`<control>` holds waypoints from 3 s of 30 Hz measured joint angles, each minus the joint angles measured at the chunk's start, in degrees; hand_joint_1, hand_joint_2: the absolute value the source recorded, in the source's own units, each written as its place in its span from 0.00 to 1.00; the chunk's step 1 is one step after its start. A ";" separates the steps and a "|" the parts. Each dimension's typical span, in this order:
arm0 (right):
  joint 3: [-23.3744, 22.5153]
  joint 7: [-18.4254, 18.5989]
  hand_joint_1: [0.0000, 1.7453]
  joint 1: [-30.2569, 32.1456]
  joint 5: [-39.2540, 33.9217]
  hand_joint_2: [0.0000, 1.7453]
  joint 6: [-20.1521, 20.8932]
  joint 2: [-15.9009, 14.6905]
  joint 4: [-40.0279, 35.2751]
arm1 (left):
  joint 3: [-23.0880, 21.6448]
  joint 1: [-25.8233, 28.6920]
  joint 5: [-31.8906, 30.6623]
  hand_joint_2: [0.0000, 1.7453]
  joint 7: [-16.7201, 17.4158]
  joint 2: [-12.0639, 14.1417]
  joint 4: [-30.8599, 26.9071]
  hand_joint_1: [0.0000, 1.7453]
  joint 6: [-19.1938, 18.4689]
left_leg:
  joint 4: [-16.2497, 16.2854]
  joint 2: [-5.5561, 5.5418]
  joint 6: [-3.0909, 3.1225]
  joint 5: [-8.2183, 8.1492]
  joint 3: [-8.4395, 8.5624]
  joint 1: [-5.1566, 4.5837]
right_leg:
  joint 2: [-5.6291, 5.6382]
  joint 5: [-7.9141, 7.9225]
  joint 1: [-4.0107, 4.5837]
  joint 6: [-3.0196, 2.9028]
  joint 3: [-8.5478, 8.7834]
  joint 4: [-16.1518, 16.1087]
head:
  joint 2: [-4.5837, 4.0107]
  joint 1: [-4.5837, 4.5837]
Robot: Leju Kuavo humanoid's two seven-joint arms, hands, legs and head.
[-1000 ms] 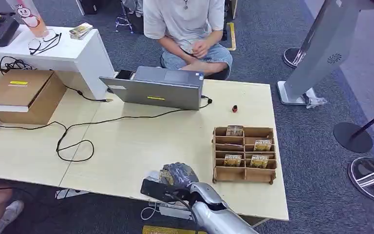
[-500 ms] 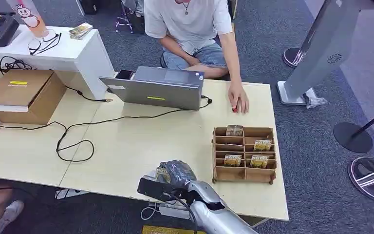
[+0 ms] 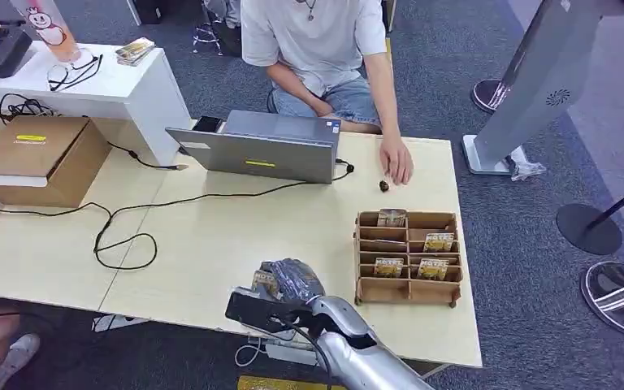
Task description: Pass the card to the sensor for recognition and then transmit it.
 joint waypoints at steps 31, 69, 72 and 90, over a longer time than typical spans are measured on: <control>-0.88 -2.58 1.00 2.11 -4.70 1.00 -0.85 -3.56 -14.38 | 0.00 -0.84 1.05 0.00 -0.20 -0.72 0.00 0.00 0.94 | 0.00 0.00 0.00 0.00 0.00 0.00 | 0.00 0.00 0.00 0.00 -0.01 0.00 | 0.00 0.02; -8.87 -5.53 1.00 3.93 0.65 1.00 -10.49 -6.34 -23.71 | 0.00 -0.99 0.35 0.00 -0.18 0.76 -0.02 0.00 -0.70 | 0.00 -0.01 0.00 0.00 -0.01 0.00 | -0.01 0.00 0.00 0.00 -0.01 0.00 | 0.00 0.02; -9.26 -4.94 1.00 3.92 2.98 1.00 -12.44 -6.34 -23.69 | 0.00 -0.98 0.13 0.00 0.06 0.66 -0.02 0.00 -0.29 | 0.00 -0.01 0.00 0.00 -0.01 0.00 | -0.01 0.00 0.00 0.00 -0.01 0.00 | 0.00 0.02; -11.41 -2.85 1.00 2.99 10.59 1.00 -19.56 -6.01 -22.84 | -0.04 -1.78 -0.20 0.00 3.60 -1.16 -0.02 0.00 0.48 | 0.00 -0.01 0.00 0.00 -0.02 0.00 | -0.01 0.01 0.00 0.00 -0.01 0.00 | 0.00 0.00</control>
